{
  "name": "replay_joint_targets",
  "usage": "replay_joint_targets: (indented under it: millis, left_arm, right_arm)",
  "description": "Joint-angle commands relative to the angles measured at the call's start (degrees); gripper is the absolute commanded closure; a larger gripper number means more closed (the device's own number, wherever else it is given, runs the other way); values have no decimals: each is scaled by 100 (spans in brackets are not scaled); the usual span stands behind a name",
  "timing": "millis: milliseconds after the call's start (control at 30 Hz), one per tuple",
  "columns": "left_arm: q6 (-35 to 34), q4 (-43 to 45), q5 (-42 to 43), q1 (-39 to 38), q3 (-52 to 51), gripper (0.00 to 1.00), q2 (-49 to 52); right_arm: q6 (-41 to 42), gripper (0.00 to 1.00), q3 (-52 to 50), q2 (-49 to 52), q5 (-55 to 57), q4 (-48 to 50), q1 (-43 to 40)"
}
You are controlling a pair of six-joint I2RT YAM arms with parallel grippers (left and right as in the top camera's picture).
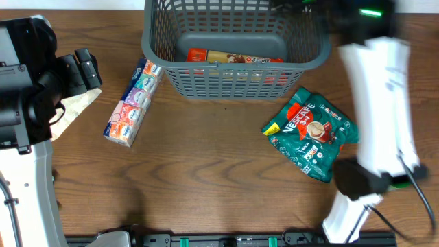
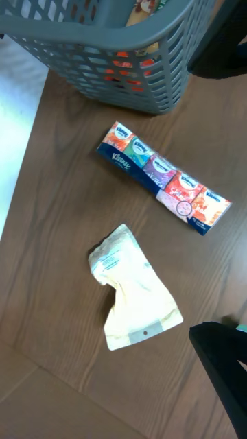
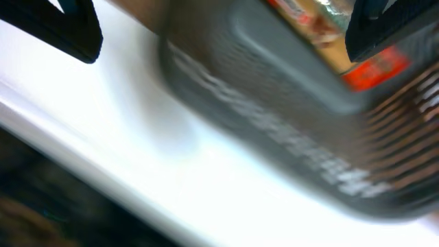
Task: Pack container
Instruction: 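Lift the spaghetti box and lower it into the basket, right gripper, then grasp the colourful tissue pack strip with the left gripper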
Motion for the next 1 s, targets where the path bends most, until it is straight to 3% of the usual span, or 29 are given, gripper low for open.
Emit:
replay_joint_targets:
  millis: [0, 100, 233, 300, 400, 533, 967]
  left_arm:
    - [216, -13, 15, 28, 24, 1, -2]
    - [492, -15, 17, 28, 24, 1, -2]
    - [1572, -188, 17, 13, 24, 1, 66]
    - [2142, -387, 17, 13, 24, 1, 219]
    - [2455, -533, 214, 13, 9, 1, 584]
    - [2614, -466, 802, -35, -2, 1, 1322]
    - [2763, -354, 855, -396, -2, 1, 3595]
  right_arm:
    - [1768, 1, 181, -610, 1147, -518, -780]
    - [2776, 1, 181, -881, 1690, -1340, -1569]
    - [3818, 1, 162, -911, 1648, -2411, -2610]
    - [3989, 1, 76, -833, 1478, -2796, -2929]
    - [3967, 1, -195, -706, 1051, -3075, -3178]
    - [3858, 1, -876, -649, 892, -3005, -3158]
    - [3654, 1, -3432, -649, 796, -1757, -2743]
